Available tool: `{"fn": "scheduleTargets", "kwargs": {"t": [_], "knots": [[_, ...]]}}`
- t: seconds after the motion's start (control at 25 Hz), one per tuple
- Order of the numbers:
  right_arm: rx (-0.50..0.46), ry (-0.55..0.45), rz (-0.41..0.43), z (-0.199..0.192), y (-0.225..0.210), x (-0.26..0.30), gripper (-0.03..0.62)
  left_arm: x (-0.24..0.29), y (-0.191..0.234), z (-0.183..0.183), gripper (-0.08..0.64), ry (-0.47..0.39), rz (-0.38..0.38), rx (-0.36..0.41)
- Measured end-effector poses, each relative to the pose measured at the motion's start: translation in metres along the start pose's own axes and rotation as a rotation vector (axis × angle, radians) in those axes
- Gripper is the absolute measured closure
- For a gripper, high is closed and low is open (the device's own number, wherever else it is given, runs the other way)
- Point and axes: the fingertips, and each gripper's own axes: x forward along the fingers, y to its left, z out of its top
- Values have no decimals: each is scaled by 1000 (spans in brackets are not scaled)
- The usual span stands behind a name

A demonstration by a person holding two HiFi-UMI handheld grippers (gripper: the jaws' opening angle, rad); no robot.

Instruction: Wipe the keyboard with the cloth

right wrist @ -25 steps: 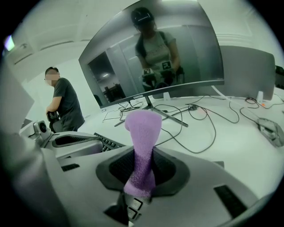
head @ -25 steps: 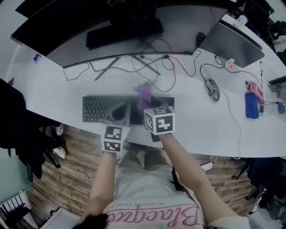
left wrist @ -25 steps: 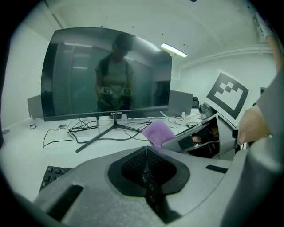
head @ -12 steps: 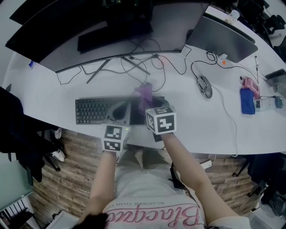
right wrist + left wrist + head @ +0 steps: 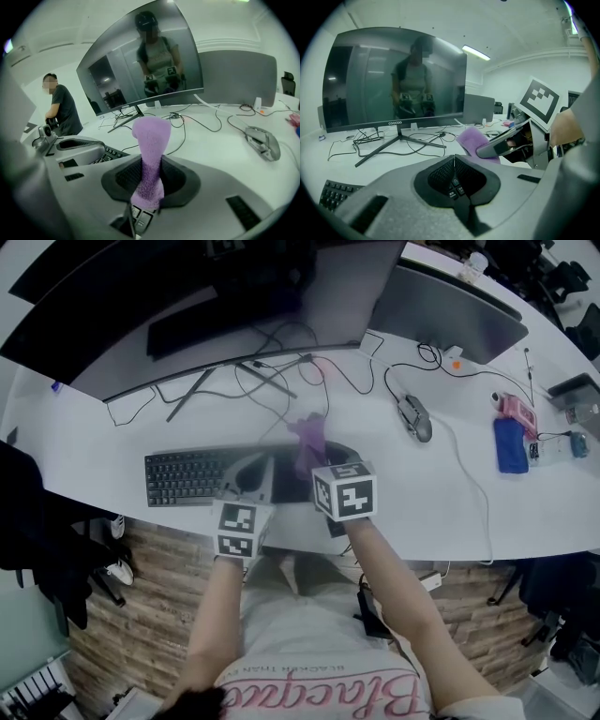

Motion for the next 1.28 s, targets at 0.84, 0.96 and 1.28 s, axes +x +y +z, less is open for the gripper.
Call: {"fn": "scheduleTargets", "kwargs": {"t": [0.84,0.96,1.28], "knots": [[61,-57,-152,-4,-29,-64,505,-31,3,11,552,-42,-59,4],[70,-83,-143,3,-7,-72,505,-48,11,18,552,-68,-62,16],[90,-99,-93,11,59,-77,505,-91,45,22,552,-112,-39,17]]}}
